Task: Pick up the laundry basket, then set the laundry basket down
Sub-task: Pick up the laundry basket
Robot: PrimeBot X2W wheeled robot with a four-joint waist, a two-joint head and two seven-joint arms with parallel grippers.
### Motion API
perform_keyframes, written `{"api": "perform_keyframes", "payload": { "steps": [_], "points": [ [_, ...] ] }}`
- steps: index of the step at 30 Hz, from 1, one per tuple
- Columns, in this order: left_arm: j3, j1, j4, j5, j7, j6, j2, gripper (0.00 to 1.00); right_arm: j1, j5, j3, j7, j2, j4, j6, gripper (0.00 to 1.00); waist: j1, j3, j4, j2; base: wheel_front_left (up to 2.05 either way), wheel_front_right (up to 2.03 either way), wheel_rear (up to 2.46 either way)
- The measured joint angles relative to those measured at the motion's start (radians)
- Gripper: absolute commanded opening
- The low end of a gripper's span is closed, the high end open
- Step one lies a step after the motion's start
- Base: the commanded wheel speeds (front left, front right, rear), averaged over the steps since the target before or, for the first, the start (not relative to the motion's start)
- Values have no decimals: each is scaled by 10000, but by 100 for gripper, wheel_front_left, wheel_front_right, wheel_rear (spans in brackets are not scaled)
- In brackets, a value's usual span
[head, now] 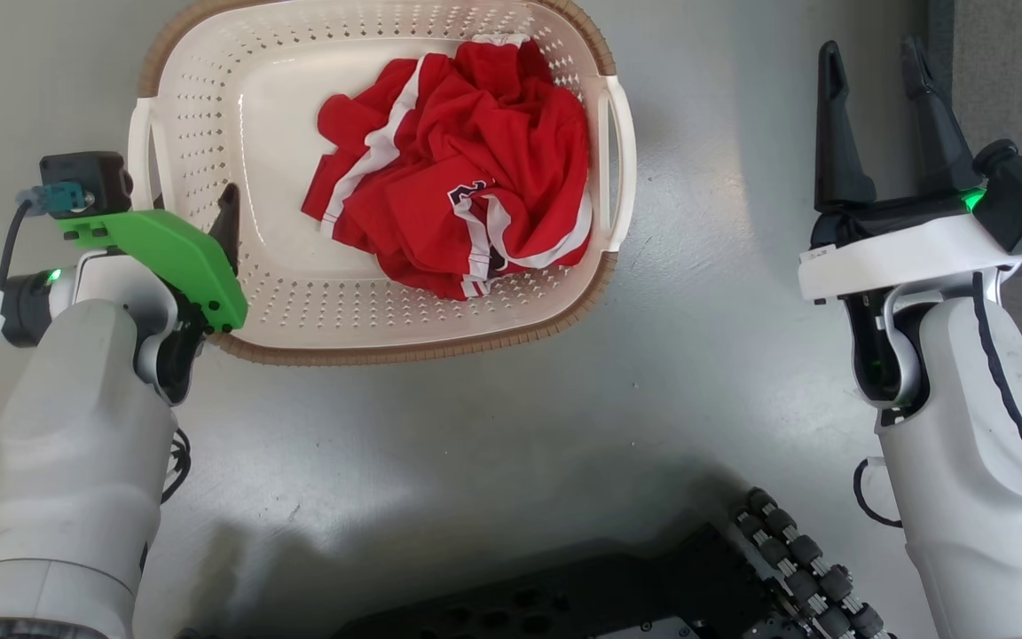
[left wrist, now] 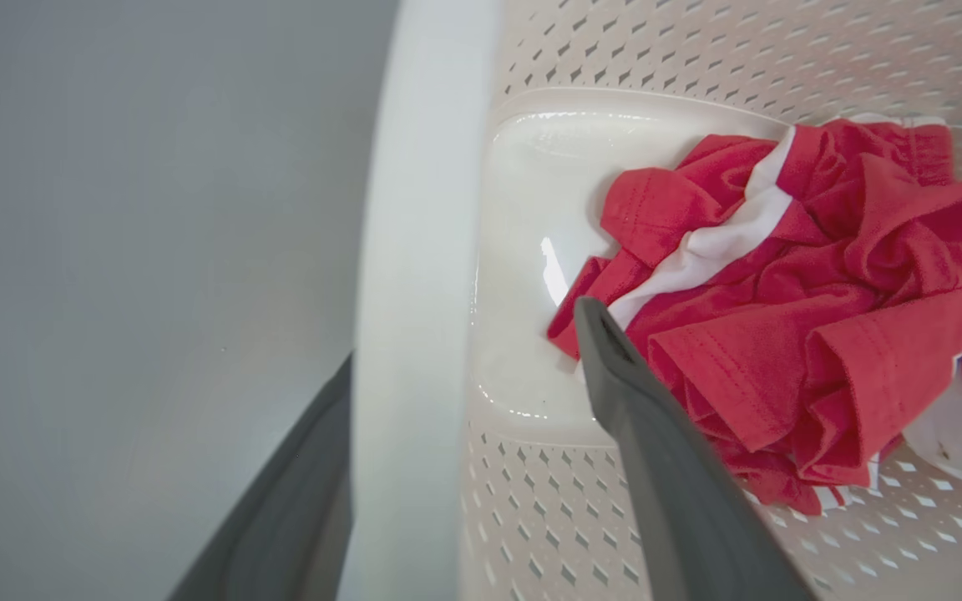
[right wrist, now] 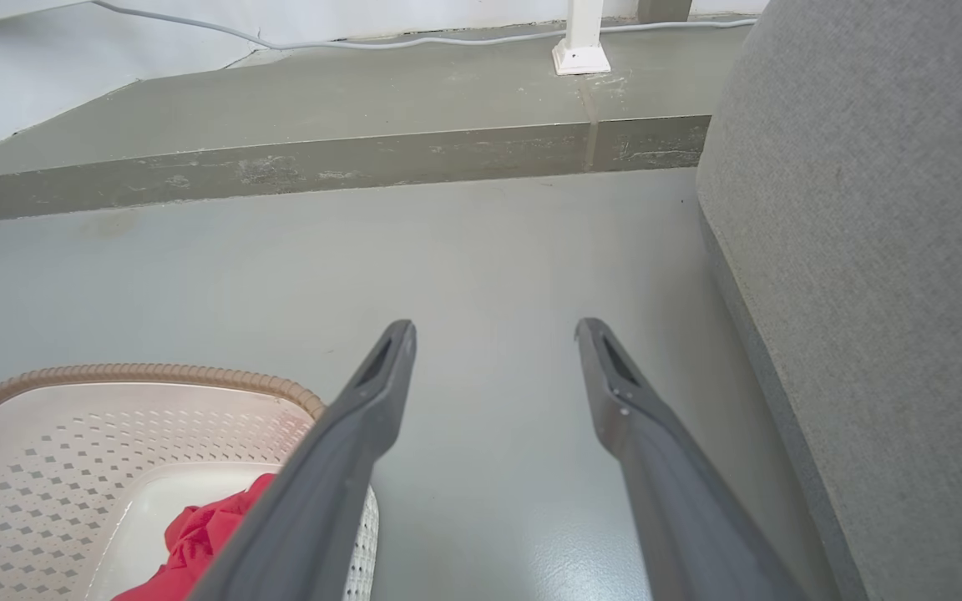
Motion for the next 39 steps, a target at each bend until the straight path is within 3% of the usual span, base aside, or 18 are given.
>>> {"api": "perform_keyframes", "payload": {
  "steps": [6,15,28,39],
  "points": [
    [-56,-10,-56,2,-535,0,-12,100,0,-19,-75,0,2,88,0,100,0,-87,45,0,0,0,0],
    [-196,11,-405,426,-2608,-2,0,100,8,-217,-293,0,6,462,94,100,0,-870,186,0,0,0,0],
    [-405,709,-1151,926,-2679,71,-134,100,390,-351,-769,0,-65,805,88,100,0,-2379,460,0,0,0,0],
    [228,1654,-3350,1417,-2677,552,-163,100,963,-416,-1009,0,-69,1016,88,100,0,-3915,763,0,0,0,0]
  ]
}}
